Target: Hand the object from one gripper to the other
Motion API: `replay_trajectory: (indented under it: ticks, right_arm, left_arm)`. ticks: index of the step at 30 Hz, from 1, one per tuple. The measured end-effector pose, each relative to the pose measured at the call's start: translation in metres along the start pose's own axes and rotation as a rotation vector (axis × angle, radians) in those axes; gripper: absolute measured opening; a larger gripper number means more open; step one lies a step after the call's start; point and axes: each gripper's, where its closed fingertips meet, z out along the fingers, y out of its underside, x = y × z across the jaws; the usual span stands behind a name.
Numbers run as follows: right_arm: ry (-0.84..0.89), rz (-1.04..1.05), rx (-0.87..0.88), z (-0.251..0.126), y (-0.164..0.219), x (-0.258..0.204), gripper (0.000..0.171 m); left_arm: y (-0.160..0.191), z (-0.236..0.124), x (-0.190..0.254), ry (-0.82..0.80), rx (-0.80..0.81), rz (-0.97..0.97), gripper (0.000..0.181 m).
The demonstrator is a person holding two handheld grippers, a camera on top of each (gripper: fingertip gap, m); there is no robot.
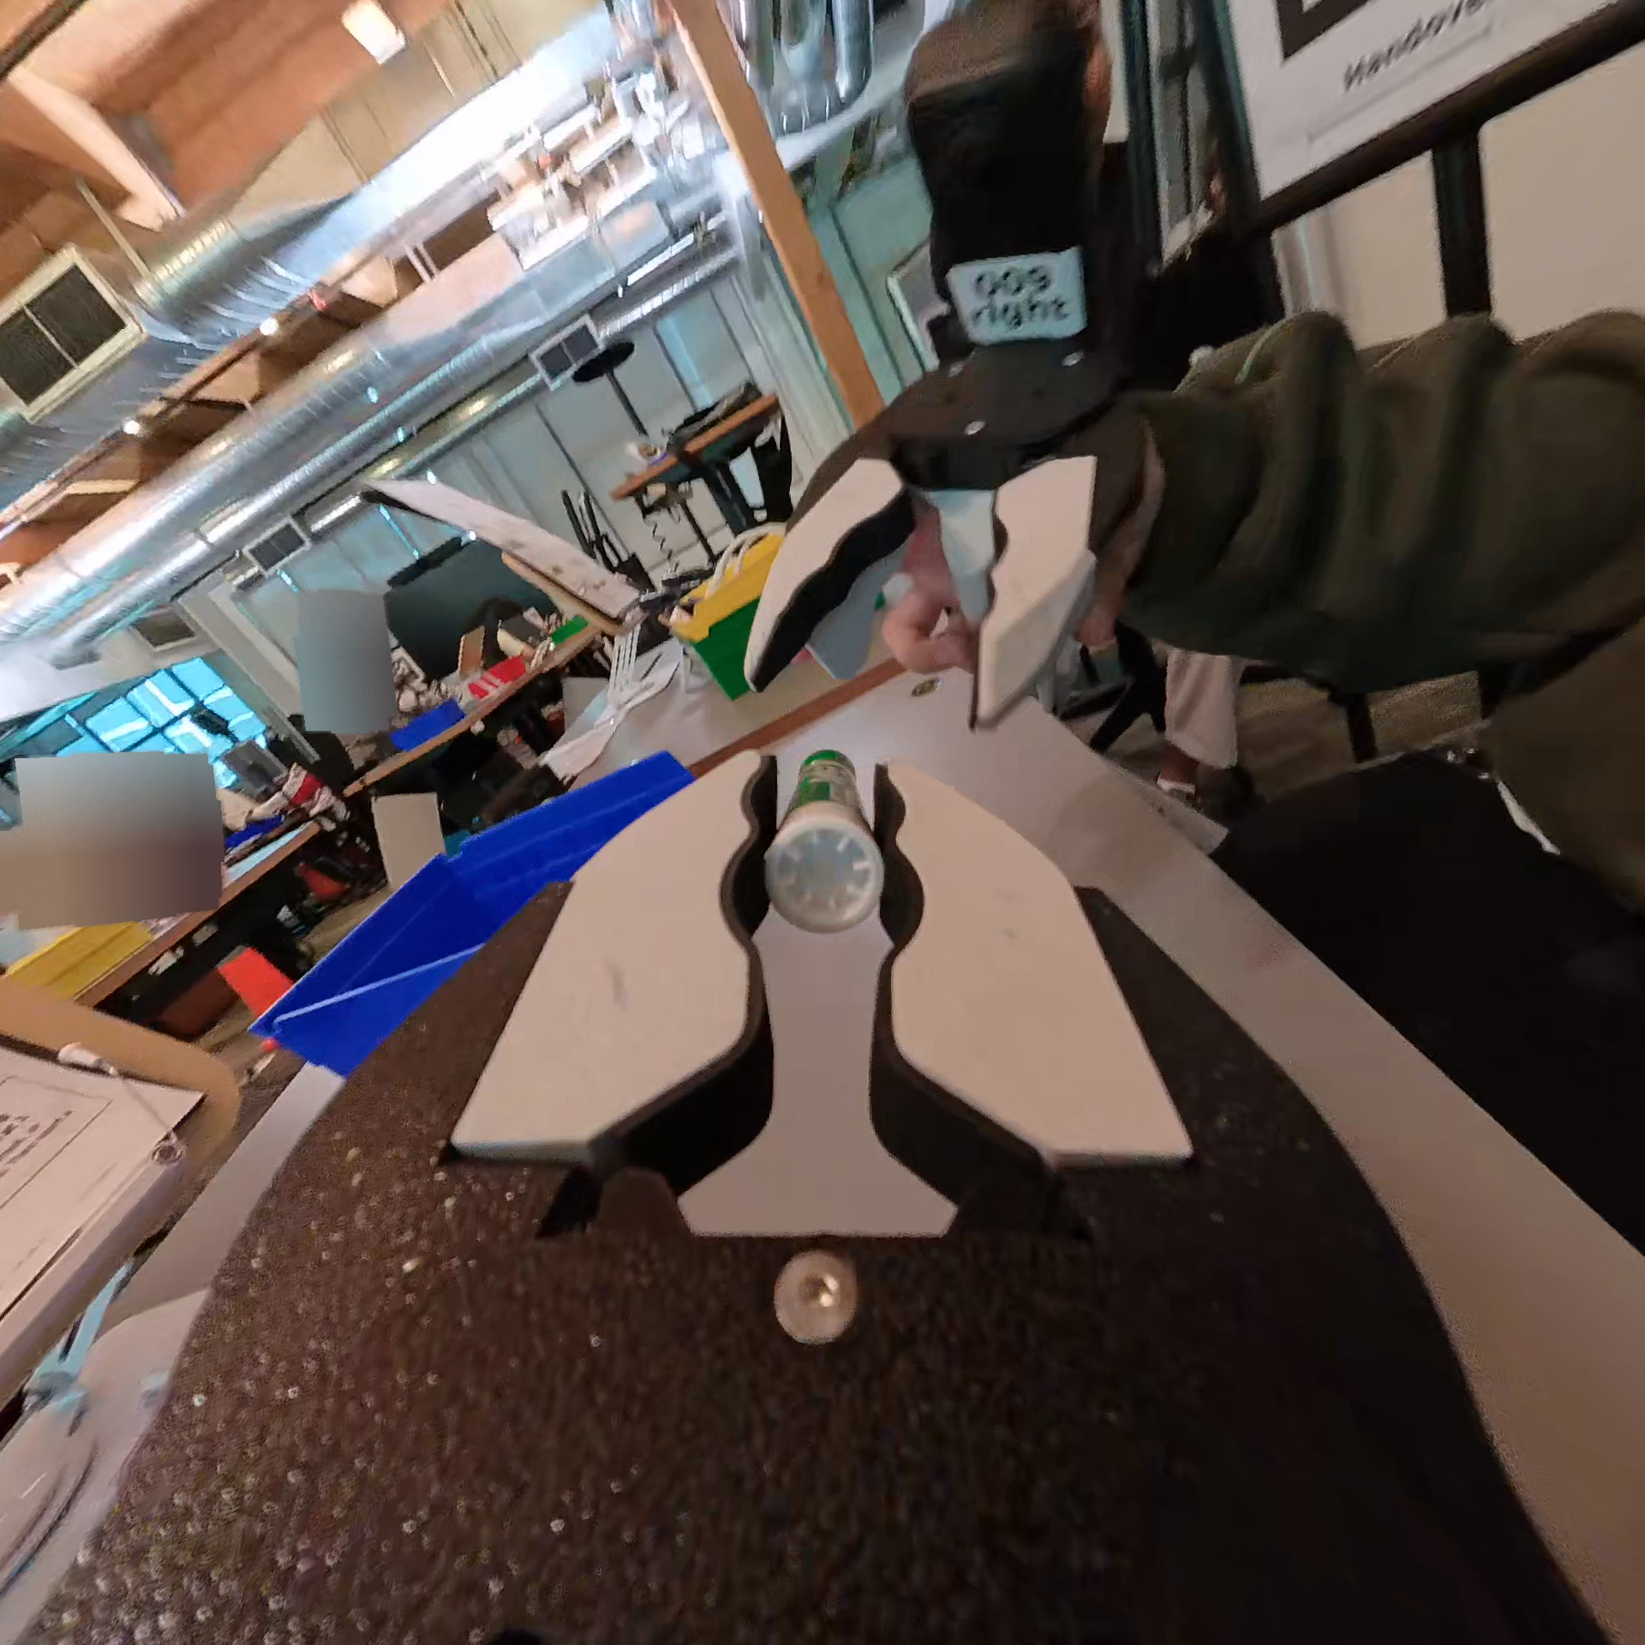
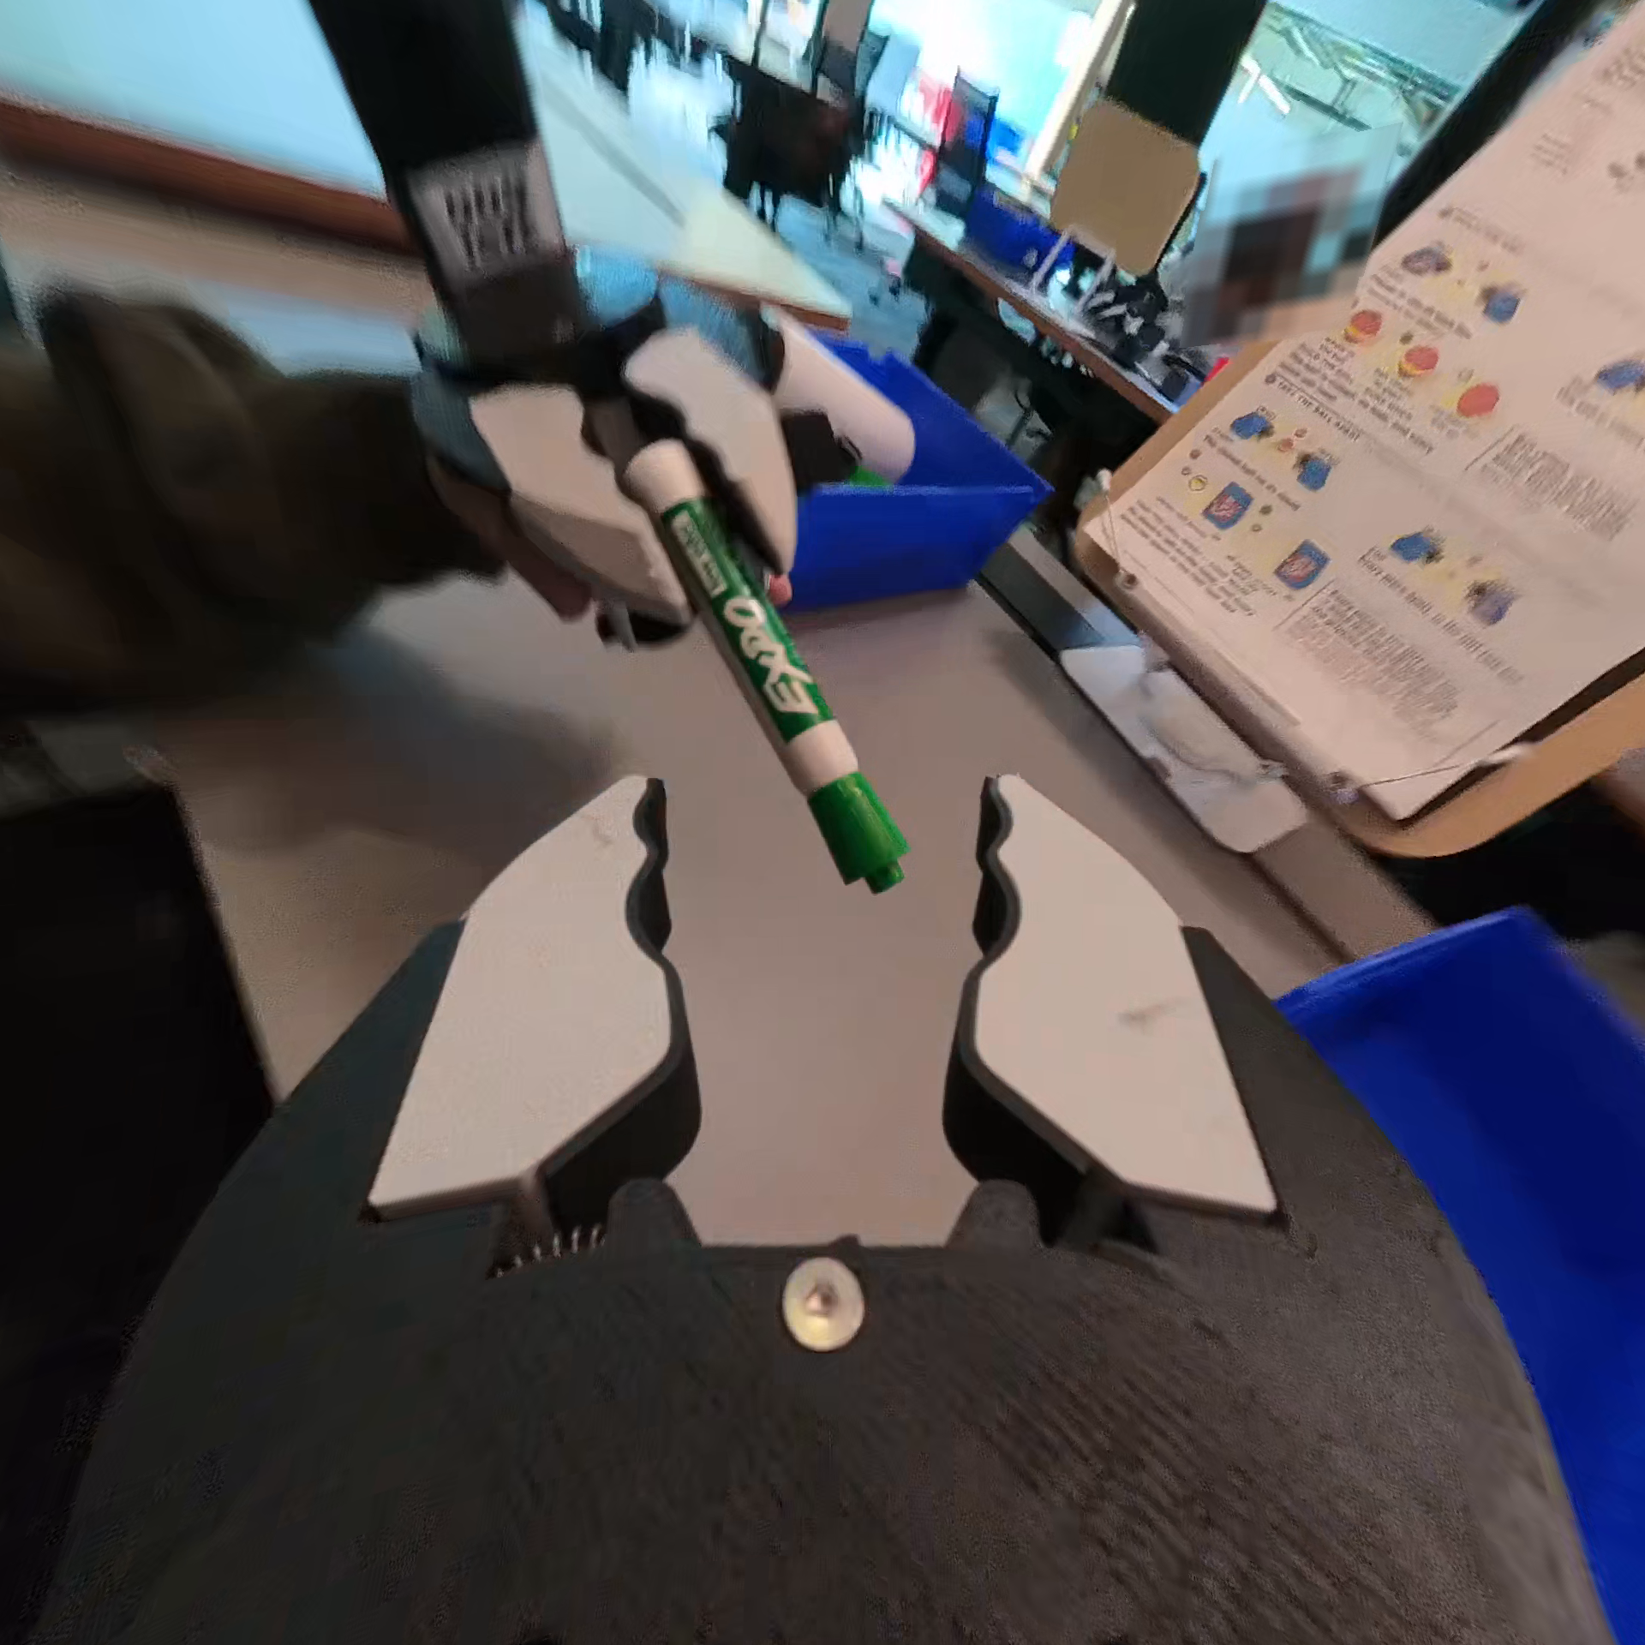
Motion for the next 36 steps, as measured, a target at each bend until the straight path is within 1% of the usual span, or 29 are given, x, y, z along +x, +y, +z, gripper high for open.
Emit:
replay_trajectory:
  ticks: [1, 3, 6, 7, 10, 11, 12, 13, 15, 17, 18, 20, 22, 23, 24, 26, 28, 32, 34, 35, 36]
  right_arm:
    - [0.029, -0.091, -0.050, 0.006, 0.005, -0.001, 0.067]
    - [0.112, -0.221, -0.128, 0.018, 0.013, 0.004, 0.061]
    - [0.223, -0.370, -0.159, 0.031, 0.015, 0.011, 0.043]
    - [0.254, -0.409, -0.175, 0.035, 0.017, 0.014, 0.037]
    - [0.372, -0.502, -0.228, 0.043, 0.024, 0.024, 0.031]
    - [0.420, -0.530, -0.243, 0.043, 0.024, 0.028, 0.023]
    - [0.450, -0.544, -0.251, 0.042, 0.024, 0.031, 0.019]
    - [0.449, -0.522, -0.242, 0.043, 0.025, 0.030, 0.018]
    - [0.361, -0.399, -0.169, 0.046, 0.025, 0.021, 0.019]
    - [0.234, -0.257, -0.091, 0.049, 0.024, 0.008, 0.019]
    - [0.182, -0.171, -0.050, 0.049, 0.022, 0.003, 0.019]
    - [-0.030, 0.021, 0.066, 0.048, 0.013, -0.018, 0.019]
    - [-0.215, 0.214, 0.209, 0.039, -0.004, -0.033, 0.019]
    - [-0.338, 0.283, 0.256, 0.034, -0.011, -0.044, 0.019]
    - [-0.422, 0.326, 0.295, 0.028, -0.016, -0.052, 0.019]
    - [-0.531, 0.378, 0.322, 0.022, -0.020, -0.063, 0.019]
    - [-0.599, 0.406, 0.324, 0.020, -0.020, -0.070, 0.019]
    - [-0.669, 0.462, 0.271, 0.023, -0.014, -0.080, 0.018]
    - [-0.676, 0.457, 0.224, 0.028, -0.007, -0.085, 0.018]
    - [-0.663, 0.450, 0.216, 0.030, -0.005, -0.085, 0.019]
    - [-0.626, 0.440, 0.216, 0.033, -0.003, -0.081, 0.019]
  left_arm:
    - [0.002, 0.002, -0.001, -0.005, -0.025, -0.001, 0.020]
    - [0.005, 0.005, -0.002, -0.020, -0.060, -0.001, 0.020]
    - [0.011, 0.010, -0.013, -0.105, -0.133, -0.047, 0.020]
    - [0.011, 0.012, -0.017, -0.135, -0.144, -0.064, 0.020]
    - [0.006, 0.021, -0.018, -0.155, -0.148, -0.122, 0.020]
    - [0.005, 0.024, -0.016, -0.152, -0.152, -0.133, 0.021]
    - [0.004, 0.026, -0.016, -0.158, -0.160, -0.137, 0.020]
    - [0.003, 0.028, -0.016, -0.166, -0.168, -0.132, 0.020]
    - [0.000, 0.027, -0.014, -0.155, -0.177, -0.128, 0.020]
    - [-0.006, 0.026, -0.009, -0.121, -0.148, -0.145, 0.021]
    - [-0.010, 0.025, -0.006, -0.096, -0.120, -0.145, 0.027]
    - [-0.016, 0.023, 0.001, -0.039, -0.059, -0.165, 0.038]
    - [-0.020, 0.020, 0.010, 0.051, -0.004, -0.250, 0.037]
    - [-0.022, 0.019, 0.013, 0.085, 0.027, -0.294, 0.036]
    - [-0.024, 0.017, 0.015, 0.114, 0.059, -0.335, 0.035]
    - [-0.029, 0.014, 0.019, 0.178, 0.124, -0.401, 0.031]
    - [-0.034, 0.010, 0.025, 0.245, 0.170, -0.462, 0.030]
    - [-0.036, 0.008, 0.033, 0.326, 0.189, -0.516, 0.031]
    - [-0.035, 0.010, 0.031, 0.303, 0.184, -0.505, 0.028]
    - [-0.032, 0.011, 0.030, 0.289, 0.170, -0.490, 0.021]
    - [-0.030, 0.012, 0.028, 0.277, 0.153, -0.482, 0.020]
